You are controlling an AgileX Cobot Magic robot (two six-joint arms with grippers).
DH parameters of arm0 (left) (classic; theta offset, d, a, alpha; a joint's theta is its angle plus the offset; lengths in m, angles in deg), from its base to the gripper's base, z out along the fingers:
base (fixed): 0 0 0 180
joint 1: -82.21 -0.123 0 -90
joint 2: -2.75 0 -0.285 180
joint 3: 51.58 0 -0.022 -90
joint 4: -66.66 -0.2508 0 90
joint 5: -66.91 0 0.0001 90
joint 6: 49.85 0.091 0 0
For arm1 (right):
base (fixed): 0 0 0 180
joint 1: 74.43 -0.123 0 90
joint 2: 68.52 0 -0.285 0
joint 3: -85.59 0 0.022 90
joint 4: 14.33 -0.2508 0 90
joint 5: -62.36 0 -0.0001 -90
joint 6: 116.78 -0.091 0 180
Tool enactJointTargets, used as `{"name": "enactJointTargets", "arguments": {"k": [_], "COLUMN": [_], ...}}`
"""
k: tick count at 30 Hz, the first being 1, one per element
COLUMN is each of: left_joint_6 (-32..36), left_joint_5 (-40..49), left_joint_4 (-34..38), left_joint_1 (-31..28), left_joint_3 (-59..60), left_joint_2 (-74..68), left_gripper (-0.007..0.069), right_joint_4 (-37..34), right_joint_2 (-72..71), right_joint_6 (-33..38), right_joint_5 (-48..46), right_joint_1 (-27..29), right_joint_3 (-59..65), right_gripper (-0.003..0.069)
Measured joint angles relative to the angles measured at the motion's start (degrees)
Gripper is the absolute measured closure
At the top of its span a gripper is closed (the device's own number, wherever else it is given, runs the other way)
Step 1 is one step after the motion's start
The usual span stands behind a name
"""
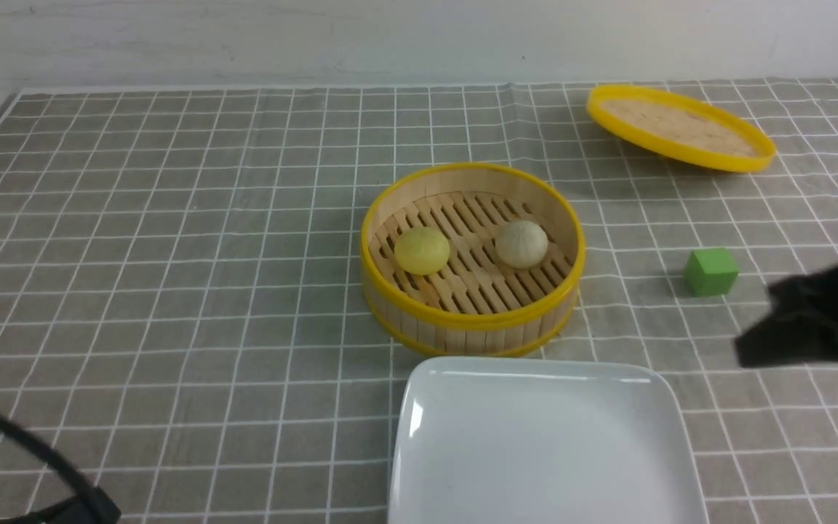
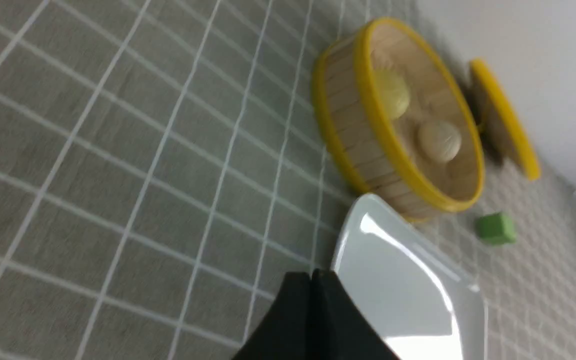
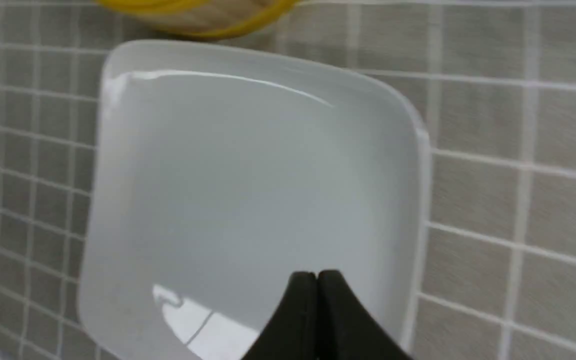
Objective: Put the steamed buns into the plate on the grey tablecloth.
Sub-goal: 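Reach toward a bun in the bamboo steamer with the right gripper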
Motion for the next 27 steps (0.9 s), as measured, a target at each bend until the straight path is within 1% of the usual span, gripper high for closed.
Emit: {"name": "enactJointTargets", "arguments": {"k": [1, 3, 5, 7, 11, 12, 15, 16, 17, 18, 19, 20, 21, 23, 24, 27], "left_joint_6": [0.04, 0.69, 1.35, 1.56, 1.7, 1.7, 1.74, 1.74, 1.74, 1.74, 1.74, 1.74, 1.74, 1.74, 1.74, 1.74], "left_joint_5": [0.4, 4.13, 5.93, 6.5, 6.9, 6.9, 7.06, 7.17, 7.21, 7.72, 7.72, 8.01, 8.16, 8.3, 8.31, 8.31], "left_joint_4": [0.0, -2.56, -4.25, -4.92, -5.43, -5.49, -5.57, -5.57, -5.57, -5.57, -5.57, -5.57, -5.57, -5.57, -5.57, -5.57], "left_joint_1": [0.0, 0.0, 0.0, 0.0, 0.0, 0.0, 0.0, 0.0, 0.0, 0.0, 0.0, 0.0, 0.0, 0.0, 0.0, 0.0], "left_joint_3": [-0.23, -2.58, -4.48, -5.24, -5.62, -5.62, -5.62, -5.62, -5.62, -5.62, -5.62, -5.62, -5.62, -5.62, -5.62, -5.62], "left_joint_2": [-0.44, -4.82, -8.55, -10.43, -13.52, -13.63, -14.25, -14.25, -14.25, -14.25, -14.25, -14.25, -14.25, -14.25, -14.25, -14.25], "left_gripper": [0.0622, 0.0622, 0.0622, 0.0622, 0.062, 0.062, 0.0608, 0.0608, 0.0606, 0.0603, 0.0601, 0.0597, 0.0594, 0.0592, 0.0588, 0.0584], "right_joint_4": [-0.38, -0.43, 1.83, 4.83, 13.65, 14.16, 23.27, 23.75, 26.02, 28.58, 28.76, 30.04, 30.31, 30.5, 30.68, 31.43], "right_joint_2": [0.65, 6.78, 12.14, 15.69, 26.63, 27.86, 38.36, 38.94, 41.67, 45.91, 45.91, 49.14, 50.52, 51.92, 53.49, 56.22], "right_joint_6": [0.57, 1.22, -1.21, -4.08, -10.59, -10.95, -16.84, -17.11, -18.42, -20.01, -20.14, -21.1, -21.51, -21.98, -22.43, -22.48], "right_joint_5": [-0.38, -1.57, -1.48, -1.25, -1.76, -1.84, -4.54, -4.82, -6.51, -9.52, -9.86, -12.35, -13.19, -13.59, -13.66, -13.97], "right_joint_1": [-0.28, -3.35, -6.12, -8.07, -11.71, -11.86, -14.4, -14.5, -14.99, -15.52, -15.53, -15.9, -16.03, -16.09, -16.16, -16.16], "right_joint_3": [-0.64, -7.58, -14.27, -19.95, -32.69, -33.31, -44.95, -45.64, -49.1, -54.61, -55.28, -61.04, -63.81, -66.13, -68.79, -70.38], "right_gripper": [0.0658, 0.0658, 0.0656, 0.0655, 0.0631, 0.0625, 0.055, 0.0545, 0.0515, 0.0456, 0.0456, 0.0396, 0.0364, 0.0328, 0.0285, 0.0232]}}
